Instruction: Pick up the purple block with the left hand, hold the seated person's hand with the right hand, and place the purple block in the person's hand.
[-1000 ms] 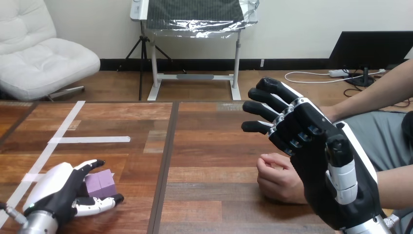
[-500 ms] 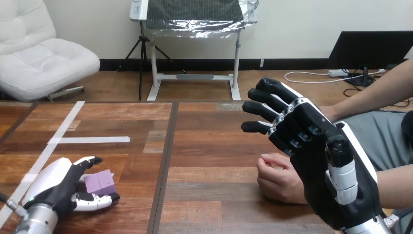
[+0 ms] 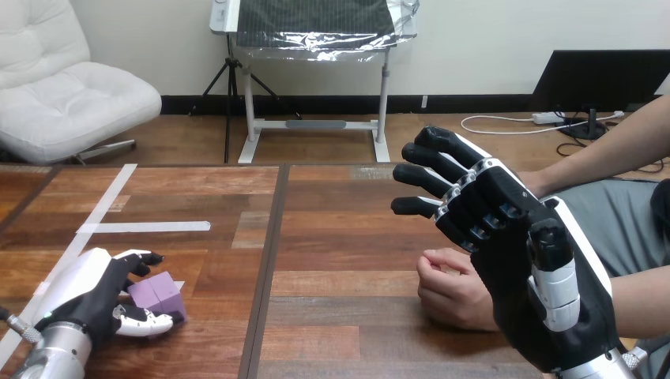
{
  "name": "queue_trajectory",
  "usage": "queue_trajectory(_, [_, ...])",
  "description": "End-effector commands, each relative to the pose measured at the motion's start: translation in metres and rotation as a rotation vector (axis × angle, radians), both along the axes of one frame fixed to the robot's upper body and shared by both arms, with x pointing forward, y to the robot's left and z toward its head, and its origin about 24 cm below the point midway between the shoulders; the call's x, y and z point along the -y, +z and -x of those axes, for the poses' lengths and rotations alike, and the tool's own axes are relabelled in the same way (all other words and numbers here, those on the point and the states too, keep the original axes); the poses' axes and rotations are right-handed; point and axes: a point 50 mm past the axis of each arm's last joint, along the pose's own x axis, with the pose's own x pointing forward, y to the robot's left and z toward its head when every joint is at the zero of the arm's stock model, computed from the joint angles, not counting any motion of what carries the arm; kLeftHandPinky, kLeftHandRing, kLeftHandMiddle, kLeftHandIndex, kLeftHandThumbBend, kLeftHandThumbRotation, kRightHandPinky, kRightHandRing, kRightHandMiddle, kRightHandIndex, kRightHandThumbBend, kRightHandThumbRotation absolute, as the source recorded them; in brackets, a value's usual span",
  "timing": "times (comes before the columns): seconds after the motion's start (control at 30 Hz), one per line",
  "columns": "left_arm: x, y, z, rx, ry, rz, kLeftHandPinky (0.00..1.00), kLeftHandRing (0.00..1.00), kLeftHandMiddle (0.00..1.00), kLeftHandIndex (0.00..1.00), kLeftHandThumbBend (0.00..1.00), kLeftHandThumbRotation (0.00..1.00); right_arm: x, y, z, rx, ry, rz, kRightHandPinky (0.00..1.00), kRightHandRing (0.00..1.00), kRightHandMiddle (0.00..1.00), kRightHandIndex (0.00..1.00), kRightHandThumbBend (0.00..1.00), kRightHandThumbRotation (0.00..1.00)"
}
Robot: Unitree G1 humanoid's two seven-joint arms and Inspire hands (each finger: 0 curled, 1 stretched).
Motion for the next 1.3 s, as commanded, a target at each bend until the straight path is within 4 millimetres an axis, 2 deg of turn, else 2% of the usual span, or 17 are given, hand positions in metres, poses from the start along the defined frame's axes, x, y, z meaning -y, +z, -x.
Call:
queue_trajectory(0.0, [0.0002, 0.0032, -0.0050, 0.009, 0.003, -0.014, 0.59, 0.72, 0.77, 0.77, 0.69, 0.04, -0.0013, 0.0208, -0.0059, 0.109, 0.011, -0.007, 0.75, 0.84, 0.86, 0.86, 0.89, 0.81])
queue_trajectory(0.2, [0.0016, 0.0049, -0.0059, 0.006, 0.012, -0.009, 0.57, 0.68, 0.73, 0.74, 0.67, 0.01, -0.0012, 0.0205, -0.0058, 0.106, 0.012, -0.011, 0.75, 0.84, 0.86, 0.86, 0.88, 0.81])
queue_trajectory(0.73, [0.0034, 0.0046, -0.0077, -0.009, 0.013, -0.024, 0.47, 0.56, 0.63, 0.67, 0.66, 0.00, 0.0001, 0.0197, -0.0054, 0.102, 0.007, -0.011, 0.75, 0.84, 0.86, 0.86, 0.88, 0.81])
queue_trajectory(1.27, [0.0049, 0.0060, -0.0101, -0.009, 0.009, -0.034, 0.46, 0.52, 0.58, 0.61, 0.67, 0.00, 0.0006, 0.0202, -0.0054, 0.100, 0.006, -0.016, 0.75, 0.85, 0.86, 0.86, 0.88, 0.80])
